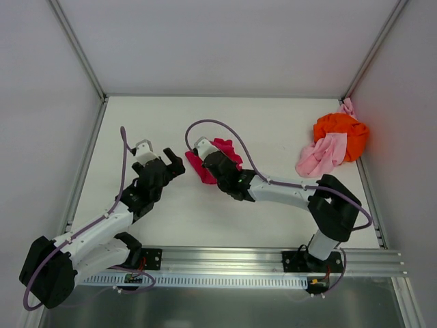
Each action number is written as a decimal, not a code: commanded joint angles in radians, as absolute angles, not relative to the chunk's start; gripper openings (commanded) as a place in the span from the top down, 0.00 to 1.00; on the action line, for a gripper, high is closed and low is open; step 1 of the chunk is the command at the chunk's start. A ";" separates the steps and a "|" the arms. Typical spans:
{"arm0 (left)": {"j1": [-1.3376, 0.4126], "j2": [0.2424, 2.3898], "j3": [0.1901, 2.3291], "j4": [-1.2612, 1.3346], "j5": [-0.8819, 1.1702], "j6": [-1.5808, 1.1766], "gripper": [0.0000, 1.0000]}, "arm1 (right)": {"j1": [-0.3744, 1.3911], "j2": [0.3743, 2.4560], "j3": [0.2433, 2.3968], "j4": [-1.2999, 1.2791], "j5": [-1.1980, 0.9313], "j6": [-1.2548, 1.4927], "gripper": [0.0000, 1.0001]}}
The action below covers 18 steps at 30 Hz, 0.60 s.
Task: Fold and stack the t-shirts
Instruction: Fold the long partially folded tshirt into a neat square
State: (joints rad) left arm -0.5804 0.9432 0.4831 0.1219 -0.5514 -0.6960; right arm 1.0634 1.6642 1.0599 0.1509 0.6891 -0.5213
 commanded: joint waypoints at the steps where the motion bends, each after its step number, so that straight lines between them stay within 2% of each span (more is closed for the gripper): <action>1: -0.569 0.930 0.476 0.150 -0.577 -0.696 0.01 | 1.011 1.707 1.153 0.262 0.600 -0.542 0.99; 8: -0.569 0.943 0.474 0.164 -0.589 -0.686 0.01 | 0.976 1.775 1.244 0.190 0.535 -0.537 0.99; 14: -0.571 0.968 0.482 0.175 -0.594 -0.686 0.01 | 0.974 1.597 1.085 0.222 0.477 -0.496 0.99; 18: -0.569 0.996 0.500 0.179 -0.597 -0.690 0.01 | 0.986 1.488 1.040 0.146 0.423 -0.463 0.99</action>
